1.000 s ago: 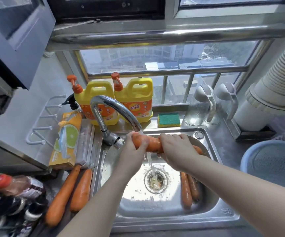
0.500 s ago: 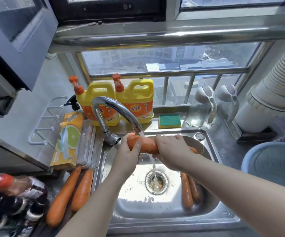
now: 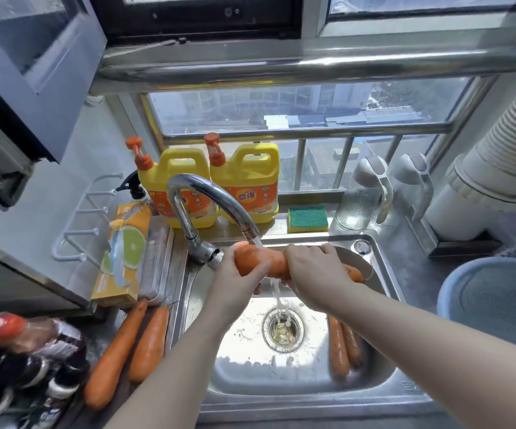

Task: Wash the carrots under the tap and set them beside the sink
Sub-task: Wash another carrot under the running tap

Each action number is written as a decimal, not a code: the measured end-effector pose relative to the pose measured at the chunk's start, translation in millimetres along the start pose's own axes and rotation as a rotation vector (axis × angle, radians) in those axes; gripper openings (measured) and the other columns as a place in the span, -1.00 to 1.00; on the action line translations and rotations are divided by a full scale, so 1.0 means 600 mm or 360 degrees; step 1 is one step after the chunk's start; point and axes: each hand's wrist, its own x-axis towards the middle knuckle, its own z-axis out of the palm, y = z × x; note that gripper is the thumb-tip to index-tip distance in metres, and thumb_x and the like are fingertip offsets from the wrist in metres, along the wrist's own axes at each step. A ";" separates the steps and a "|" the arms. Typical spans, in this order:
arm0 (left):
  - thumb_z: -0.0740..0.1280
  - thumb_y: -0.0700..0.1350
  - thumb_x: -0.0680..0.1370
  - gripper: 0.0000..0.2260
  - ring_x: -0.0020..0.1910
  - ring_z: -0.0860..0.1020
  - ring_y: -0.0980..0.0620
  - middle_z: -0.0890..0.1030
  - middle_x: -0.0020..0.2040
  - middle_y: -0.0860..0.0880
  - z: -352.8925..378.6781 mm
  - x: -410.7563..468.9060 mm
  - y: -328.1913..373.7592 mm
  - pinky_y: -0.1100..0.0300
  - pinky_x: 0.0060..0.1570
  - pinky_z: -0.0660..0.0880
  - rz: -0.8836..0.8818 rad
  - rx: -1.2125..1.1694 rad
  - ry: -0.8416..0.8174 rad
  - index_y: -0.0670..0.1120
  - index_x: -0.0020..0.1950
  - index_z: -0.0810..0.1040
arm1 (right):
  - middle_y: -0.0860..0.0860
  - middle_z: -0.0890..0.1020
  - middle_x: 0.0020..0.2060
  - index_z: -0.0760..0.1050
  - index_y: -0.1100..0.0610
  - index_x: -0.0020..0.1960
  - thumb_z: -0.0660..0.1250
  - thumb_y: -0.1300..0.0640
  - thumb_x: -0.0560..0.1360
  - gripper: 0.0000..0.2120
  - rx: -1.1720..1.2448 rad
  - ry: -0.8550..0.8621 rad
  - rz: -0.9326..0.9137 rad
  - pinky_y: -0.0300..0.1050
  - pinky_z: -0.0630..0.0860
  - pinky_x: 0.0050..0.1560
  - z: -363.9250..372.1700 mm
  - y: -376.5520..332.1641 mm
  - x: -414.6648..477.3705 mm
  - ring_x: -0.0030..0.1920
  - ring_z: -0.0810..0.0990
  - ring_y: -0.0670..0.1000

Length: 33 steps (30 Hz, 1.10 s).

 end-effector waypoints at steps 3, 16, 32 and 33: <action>0.40 0.13 0.56 -0.66 -0.02 0.60 -0.01 0.61 0.06 -0.01 0.015 0.005 -0.004 0.08 -0.07 0.56 0.0024 0.0204 0.0301 0.05 0.27 0.47 | 0.03 0.55 0.21 0.32 0.08 0.28 0.23 0.01 0.63 -0.72 -0.0056 -0.0011 -0.0031 0.15 0.24 0.37 -0.009 -0.011 0.002 0.24 0.51 0.14; 0.41 -0.01 0.59 -0.62 -0.30 0.60 0.06 0.58 0.04 -0.07 0.006 -0.002 0.002 0.23 -0.31 0.56 -0.0080 -0.0015 0.0043 0.07 0.36 0.36 | -0.05 0.63 0.09 0.45 -0.02 0.15 0.34 -0.28 0.51 -0.60 0.0134 -0.0141 -0.0152 0.10 0.32 0.31 -0.035 0.013 0.026 0.17 0.57 0.07; 0.31 0.23 0.59 -0.58 -0.51 0.46 0.06 0.54 -0.28 -0.07 -0.017 0.031 -0.007 0.26 -0.52 0.36 -0.0286 -0.0027 0.0240 -0.11 0.17 0.53 | -0.12 0.57 -0.19 0.41 -0.08 -0.04 0.24 -0.34 0.53 -0.67 0.0183 0.0077 -0.0299 0.10 0.20 0.39 -0.010 -0.006 0.040 0.00 0.61 0.02; 0.31 0.25 0.58 -0.56 -0.52 0.45 0.06 0.54 -0.31 -0.06 -0.017 0.033 -0.007 0.25 -0.51 0.35 -0.0290 -0.0007 0.0226 -0.12 0.14 0.55 | -0.14 0.53 -0.24 0.38 -0.09 -0.08 0.19 -0.41 0.51 -0.62 0.0152 0.0165 -0.0286 0.12 0.15 0.41 -0.009 -0.009 0.040 -0.04 0.61 0.01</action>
